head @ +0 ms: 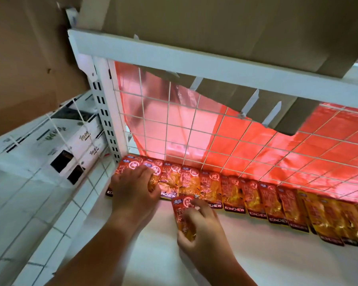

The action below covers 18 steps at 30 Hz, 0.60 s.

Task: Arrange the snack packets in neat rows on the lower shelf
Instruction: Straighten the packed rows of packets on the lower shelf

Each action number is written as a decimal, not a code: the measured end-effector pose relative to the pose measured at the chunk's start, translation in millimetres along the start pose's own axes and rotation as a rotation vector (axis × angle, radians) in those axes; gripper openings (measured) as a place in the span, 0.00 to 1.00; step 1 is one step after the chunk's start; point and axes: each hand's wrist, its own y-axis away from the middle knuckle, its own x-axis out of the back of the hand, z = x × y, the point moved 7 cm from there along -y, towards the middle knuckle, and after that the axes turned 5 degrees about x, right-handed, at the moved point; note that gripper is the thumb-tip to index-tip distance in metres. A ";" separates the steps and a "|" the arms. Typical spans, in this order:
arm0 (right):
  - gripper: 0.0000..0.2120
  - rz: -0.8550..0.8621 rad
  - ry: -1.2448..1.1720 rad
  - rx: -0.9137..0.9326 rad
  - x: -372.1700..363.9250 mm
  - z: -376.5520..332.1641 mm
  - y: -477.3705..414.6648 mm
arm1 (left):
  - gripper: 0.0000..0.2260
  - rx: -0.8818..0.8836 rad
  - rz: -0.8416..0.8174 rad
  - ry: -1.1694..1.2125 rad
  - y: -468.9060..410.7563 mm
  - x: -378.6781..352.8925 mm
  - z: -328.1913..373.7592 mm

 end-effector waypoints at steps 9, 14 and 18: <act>0.19 -0.013 0.024 -0.017 -6.9 -14.7 -11.7 | 0.18 -0.031 0.012 0.005 -3.7 -8.7 -4.7; 0.16 0.051 0.012 -0.046 -9.7 -17.6 -28.5 | 0.19 -0.097 0.078 0.057 -4.3 6.6 -11.7; 0.15 0.056 0.011 -0.100 -10.7 -18.9 -52.7 | 0.21 -0.120 0.088 0.058 0.8 6.2 -32.2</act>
